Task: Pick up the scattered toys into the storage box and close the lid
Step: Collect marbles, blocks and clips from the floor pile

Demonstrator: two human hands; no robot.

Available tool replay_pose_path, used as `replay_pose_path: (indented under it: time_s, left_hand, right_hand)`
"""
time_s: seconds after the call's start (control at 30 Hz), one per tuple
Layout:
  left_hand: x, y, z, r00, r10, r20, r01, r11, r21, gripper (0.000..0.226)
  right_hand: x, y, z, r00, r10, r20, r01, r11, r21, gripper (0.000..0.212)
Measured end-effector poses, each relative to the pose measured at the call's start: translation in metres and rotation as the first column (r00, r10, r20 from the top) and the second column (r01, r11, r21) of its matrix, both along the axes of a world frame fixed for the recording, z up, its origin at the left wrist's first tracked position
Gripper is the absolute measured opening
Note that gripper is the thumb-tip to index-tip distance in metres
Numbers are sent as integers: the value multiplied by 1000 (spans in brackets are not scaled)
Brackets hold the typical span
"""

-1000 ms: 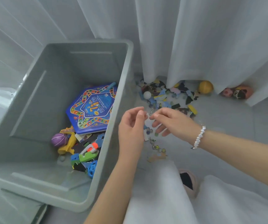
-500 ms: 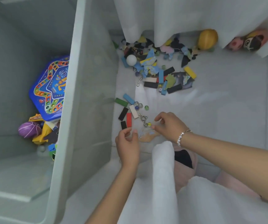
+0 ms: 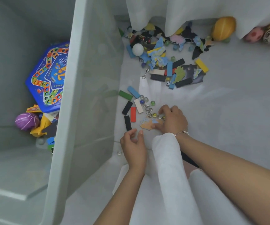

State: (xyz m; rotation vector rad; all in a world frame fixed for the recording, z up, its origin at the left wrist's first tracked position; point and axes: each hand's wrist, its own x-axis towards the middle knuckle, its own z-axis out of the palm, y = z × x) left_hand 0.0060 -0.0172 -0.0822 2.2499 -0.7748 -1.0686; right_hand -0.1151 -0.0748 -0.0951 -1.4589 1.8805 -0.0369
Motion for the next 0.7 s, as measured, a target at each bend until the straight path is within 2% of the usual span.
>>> replay_pose_path:
  time_s: [0.27,0.33,0.4,0.47,0.57,0.6,0.7]
  left_hand:
    - [11,-2,-3,984,98,148,-86,992,-87,24]
    - [15,5,-4,969,176,173,-160,982,-102,29]
    - [17,13,-3,940,314,130,-304,948,-89,32]
    - [18,19,-2,866,498,52,-498,867,-12,35]
    - [23,25,-8,662,744,-91,-729,667,154,49]
    - [24,26,-8,612,783,-112,-757,621,200,57]
    - [25,25,-9,558,822,-113,-790,568,229,60]
  right_hand:
    - [13,-9,-3,998,-50,-23,48,996,-80,60]
    - [16,-5,-3,998,-65,-12,64,994,-91,64]
    - [18,0,-4,996,-94,2,94,988,-120,67]
    - [20,4,-5,994,-106,-2,104,985,-138,70]
    - [24,6,-5,993,-119,1,118,986,-121,71]
    - [24,7,-4,992,-125,1,124,985,-118,71]
    - [25,9,-3,991,-131,7,131,984,-118,72]
